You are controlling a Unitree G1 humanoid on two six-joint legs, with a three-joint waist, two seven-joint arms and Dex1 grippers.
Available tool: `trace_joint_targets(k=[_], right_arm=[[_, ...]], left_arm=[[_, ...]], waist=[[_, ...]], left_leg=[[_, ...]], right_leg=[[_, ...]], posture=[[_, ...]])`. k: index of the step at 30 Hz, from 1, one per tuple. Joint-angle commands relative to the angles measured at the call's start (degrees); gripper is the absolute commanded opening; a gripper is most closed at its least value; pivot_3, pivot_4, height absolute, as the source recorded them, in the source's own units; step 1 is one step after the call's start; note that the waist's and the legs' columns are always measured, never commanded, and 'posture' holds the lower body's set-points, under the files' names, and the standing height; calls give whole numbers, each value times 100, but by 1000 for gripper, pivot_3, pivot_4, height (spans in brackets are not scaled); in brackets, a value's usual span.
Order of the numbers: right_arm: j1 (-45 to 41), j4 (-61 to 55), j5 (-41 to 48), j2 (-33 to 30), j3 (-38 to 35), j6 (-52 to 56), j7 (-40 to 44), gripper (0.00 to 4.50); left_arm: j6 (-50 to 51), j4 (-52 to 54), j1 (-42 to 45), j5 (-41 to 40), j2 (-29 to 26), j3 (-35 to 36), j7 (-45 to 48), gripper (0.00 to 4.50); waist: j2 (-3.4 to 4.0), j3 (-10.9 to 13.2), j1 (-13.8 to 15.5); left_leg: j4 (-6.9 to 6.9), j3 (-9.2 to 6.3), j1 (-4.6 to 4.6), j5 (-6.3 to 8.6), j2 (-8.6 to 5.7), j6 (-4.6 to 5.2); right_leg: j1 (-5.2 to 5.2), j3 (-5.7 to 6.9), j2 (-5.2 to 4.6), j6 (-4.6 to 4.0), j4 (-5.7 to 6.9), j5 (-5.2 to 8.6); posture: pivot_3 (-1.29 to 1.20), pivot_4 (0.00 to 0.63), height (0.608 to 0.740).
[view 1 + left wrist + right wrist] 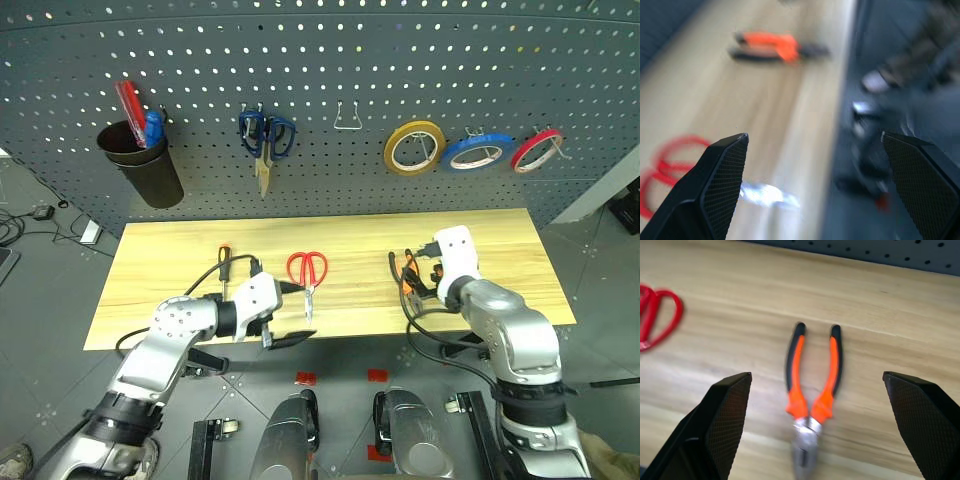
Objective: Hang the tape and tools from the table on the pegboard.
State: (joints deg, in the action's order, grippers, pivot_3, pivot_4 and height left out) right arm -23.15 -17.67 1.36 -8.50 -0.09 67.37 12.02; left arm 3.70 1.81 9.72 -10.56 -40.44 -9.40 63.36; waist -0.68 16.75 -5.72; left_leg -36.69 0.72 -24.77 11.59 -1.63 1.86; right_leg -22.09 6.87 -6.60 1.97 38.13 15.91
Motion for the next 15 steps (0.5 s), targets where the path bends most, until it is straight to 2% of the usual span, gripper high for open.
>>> trace_joint_targets(k=[1, 9, 15], right_arm=[[-342, 533, -15, 249, -55, 310, -317, 4478], [-1129, 2487, -84, 374, -92, -267, -718, 4478], [-1498, 3400, -123, 295, 46, -604, -750, 4478]], left_arm=[[-112, 423, -258, 28, -192, -19, 151, 4500], [64, 599, -218, -32, -123, 31, 58, 4500], [188, 650, -118, -66, -76, 54, 18, 4500]], waist=[[2, 3, 18], [6, 10, 71], [4, 11, 60]], left_leg=[[2, 3, -2, 0, 1, 0], [18, 29, -13, 3, 1, 3], [44, 77, -10, 1, 23, 1]], right_leg=[[-5, -2, 1, 0, 0, 0], [-7, -17, 1, -1, 1, -1], [-20, -54, 21, 0, 3, -1]], posture=[[-261, 303, 740], [-234, 313, 740], [-229, 314, 740]])
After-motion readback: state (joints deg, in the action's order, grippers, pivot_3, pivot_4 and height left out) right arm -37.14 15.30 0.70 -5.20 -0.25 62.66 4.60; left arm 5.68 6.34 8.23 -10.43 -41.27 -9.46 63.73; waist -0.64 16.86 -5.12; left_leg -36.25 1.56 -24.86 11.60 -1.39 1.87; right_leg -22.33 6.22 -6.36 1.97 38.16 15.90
